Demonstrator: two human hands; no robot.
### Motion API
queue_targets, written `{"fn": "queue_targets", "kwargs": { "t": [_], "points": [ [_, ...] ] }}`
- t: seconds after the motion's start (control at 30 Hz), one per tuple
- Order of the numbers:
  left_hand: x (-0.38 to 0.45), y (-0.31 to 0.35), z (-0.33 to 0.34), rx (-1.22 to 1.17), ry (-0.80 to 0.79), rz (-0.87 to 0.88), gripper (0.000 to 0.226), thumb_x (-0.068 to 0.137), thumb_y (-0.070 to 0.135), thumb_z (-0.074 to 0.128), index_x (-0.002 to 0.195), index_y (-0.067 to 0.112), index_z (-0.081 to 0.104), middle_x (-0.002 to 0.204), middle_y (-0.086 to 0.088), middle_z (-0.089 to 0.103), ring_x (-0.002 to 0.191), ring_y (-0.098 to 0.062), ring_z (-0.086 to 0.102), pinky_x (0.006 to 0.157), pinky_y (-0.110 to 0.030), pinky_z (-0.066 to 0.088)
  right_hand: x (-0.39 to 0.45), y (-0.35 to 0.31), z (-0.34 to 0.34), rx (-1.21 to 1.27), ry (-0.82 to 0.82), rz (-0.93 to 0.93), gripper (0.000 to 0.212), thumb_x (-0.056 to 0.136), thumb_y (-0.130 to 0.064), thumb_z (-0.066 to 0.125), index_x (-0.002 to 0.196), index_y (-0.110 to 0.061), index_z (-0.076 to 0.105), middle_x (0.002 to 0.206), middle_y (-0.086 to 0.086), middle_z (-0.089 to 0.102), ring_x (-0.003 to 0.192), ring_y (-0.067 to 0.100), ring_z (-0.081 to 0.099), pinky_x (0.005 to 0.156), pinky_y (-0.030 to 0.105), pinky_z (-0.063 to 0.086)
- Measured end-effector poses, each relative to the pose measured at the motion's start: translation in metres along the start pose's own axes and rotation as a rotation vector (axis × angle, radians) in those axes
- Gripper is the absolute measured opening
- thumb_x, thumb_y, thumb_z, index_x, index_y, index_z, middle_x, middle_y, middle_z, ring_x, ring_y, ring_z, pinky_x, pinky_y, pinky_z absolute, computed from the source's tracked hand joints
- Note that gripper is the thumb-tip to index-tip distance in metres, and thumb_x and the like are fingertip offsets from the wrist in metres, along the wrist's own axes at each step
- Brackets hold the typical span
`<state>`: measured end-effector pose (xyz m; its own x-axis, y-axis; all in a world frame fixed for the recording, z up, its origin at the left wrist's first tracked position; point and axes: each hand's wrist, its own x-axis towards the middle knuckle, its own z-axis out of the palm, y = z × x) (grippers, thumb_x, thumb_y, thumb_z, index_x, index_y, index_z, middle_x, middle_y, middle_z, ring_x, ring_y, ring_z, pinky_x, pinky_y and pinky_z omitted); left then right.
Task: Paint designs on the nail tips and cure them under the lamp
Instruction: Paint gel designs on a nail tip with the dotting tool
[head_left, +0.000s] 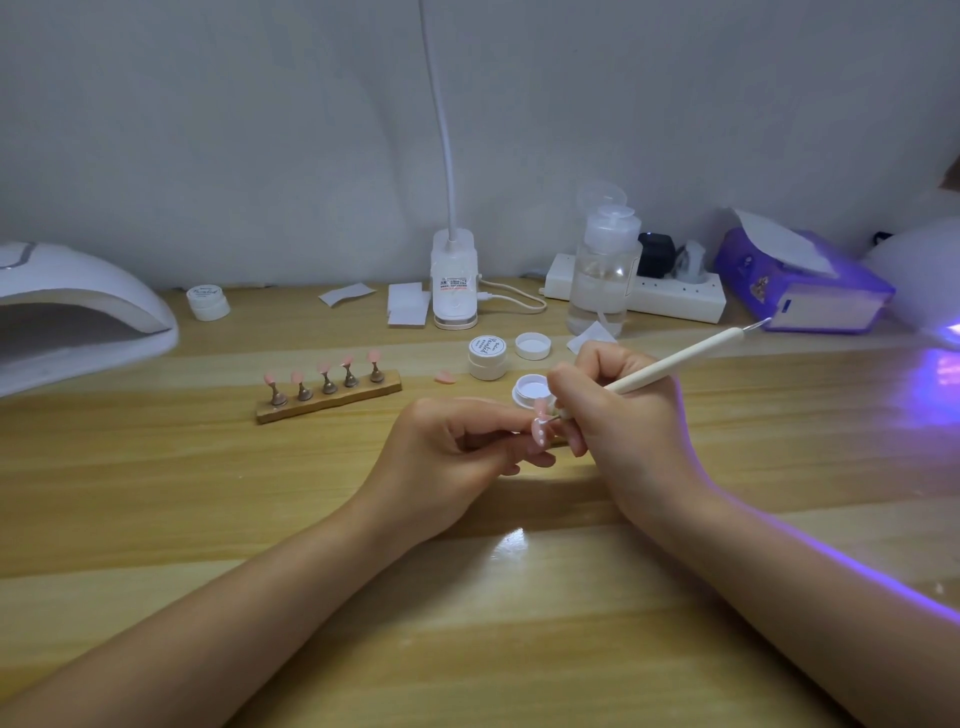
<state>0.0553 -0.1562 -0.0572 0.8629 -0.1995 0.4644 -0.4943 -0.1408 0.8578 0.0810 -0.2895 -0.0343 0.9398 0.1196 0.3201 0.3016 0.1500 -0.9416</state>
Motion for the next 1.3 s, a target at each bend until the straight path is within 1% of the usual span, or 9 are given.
{"fn": "queue_targets", "kwargs": {
  "t": [0.13,0.23,0.37,0.5,0.73,0.83,1.0,1.2,1.3],
  "points": [
    [-0.0001,0.0008,0.0003,-0.003,-0.001,0.0,0.018,0.074,0.012,0.062,0.088,0.021,0.069,0.075,0.014,0.071,0.07,-0.008,0.07,0.057,-0.017,0.051,-0.0001,0.0002,0.0007,0.022,-0.003,0.005,0.042,0.073,0.009,0.049,0.043,-0.015,0.032,0.033,0.003,0.033,0.032,0.014,0.048,0.036,0.016,0.035],
    [-0.0004,0.0004,0.0004,-0.01,0.001,-0.01,0.022,0.074,0.011,0.062,0.094,0.016,0.069,0.075,0.012,0.071,0.071,-0.01,0.07,0.057,-0.017,0.051,0.0005,0.0011,0.0007,0.018,0.005,0.003,0.044,0.073,0.009,0.049,0.042,-0.017,0.031,0.033,0.002,0.033,0.032,0.014,0.048,0.036,0.016,0.034],
    [-0.0004,-0.0003,0.0,0.0,0.003,-0.009,0.022,0.076,0.002,0.063,0.094,0.014,0.069,0.075,0.007,0.071,0.07,-0.01,0.07,0.057,-0.018,0.051,0.0003,0.0014,0.0003,-0.005,0.012,-0.009,0.042,0.074,0.008,0.05,0.043,-0.015,0.032,0.034,0.002,0.033,0.03,0.011,0.045,0.036,0.015,0.033],
    [-0.0003,0.0002,0.0002,0.003,0.0,-0.006,0.021,0.076,0.005,0.063,0.089,0.019,0.069,0.074,0.01,0.071,0.07,-0.01,0.07,0.057,-0.017,0.051,-0.0013,0.0,0.0003,-0.006,0.0,-0.012,0.041,0.074,0.01,0.049,0.045,-0.012,0.031,0.032,-0.002,0.033,0.028,0.006,0.043,0.035,0.012,0.031],
    [-0.0006,0.0004,0.0003,0.013,0.002,0.0,0.02,0.074,0.013,0.062,0.092,0.017,0.069,0.074,0.008,0.07,0.071,-0.01,0.07,0.057,-0.02,0.052,-0.0003,-0.0004,0.0008,0.021,0.007,0.007,0.043,0.074,0.009,0.049,0.043,-0.015,0.03,0.033,0.003,0.032,0.03,0.013,0.047,0.036,0.015,0.034],
    [-0.0004,-0.0009,0.0001,0.021,0.003,-0.002,0.021,0.076,0.006,0.063,0.096,0.011,0.069,0.076,0.003,0.07,0.07,-0.009,0.07,0.057,-0.019,0.052,-0.0013,-0.0012,0.001,0.013,0.006,-0.004,0.043,0.074,0.01,0.048,0.044,-0.014,0.03,0.032,0.0,0.031,0.028,0.009,0.044,0.036,0.011,0.031],
    [-0.0006,-0.0019,-0.0002,0.029,-0.002,-0.001,0.023,0.077,-0.002,0.063,0.095,0.012,0.069,0.075,0.006,0.07,0.07,-0.009,0.07,0.056,-0.018,0.051,-0.0026,-0.0021,0.001,0.006,-0.002,-0.008,0.04,0.075,0.011,0.048,0.046,-0.011,0.03,0.031,-0.003,0.032,0.027,0.005,0.042,0.035,0.01,0.03],
    [-0.0005,-0.0016,0.0001,0.021,0.003,-0.005,0.024,0.076,0.003,0.063,0.1,0.006,0.067,0.075,0.004,0.07,0.07,-0.009,0.07,0.057,-0.019,0.052,-0.0008,-0.0009,0.001,0.032,0.001,0.01,0.043,0.073,0.008,0.049,0.043,-0.016,0.031,0.034,0.002,0.032,0.031,0.014,0.048,0.036,0.016,0.035],
    [-0.0007,-0.0005,0.0004,0.018,0.004,-0.001,0.026,0.075,0.009,0.062,0.1,0.007,0.067,0.076,0.001,0.07,0.07,-0.009,0.07,0.057,-0.02,0.052,-0.0018,-0.0014,0.0009,0.029,-0.001,0.006,0.043,0.074,0.009,0.049,0.043,-0.014,0.031,0.033,0.0,0.031,0.029,0.011,0.046,0.036,0.013,0.033]
  ]
}}
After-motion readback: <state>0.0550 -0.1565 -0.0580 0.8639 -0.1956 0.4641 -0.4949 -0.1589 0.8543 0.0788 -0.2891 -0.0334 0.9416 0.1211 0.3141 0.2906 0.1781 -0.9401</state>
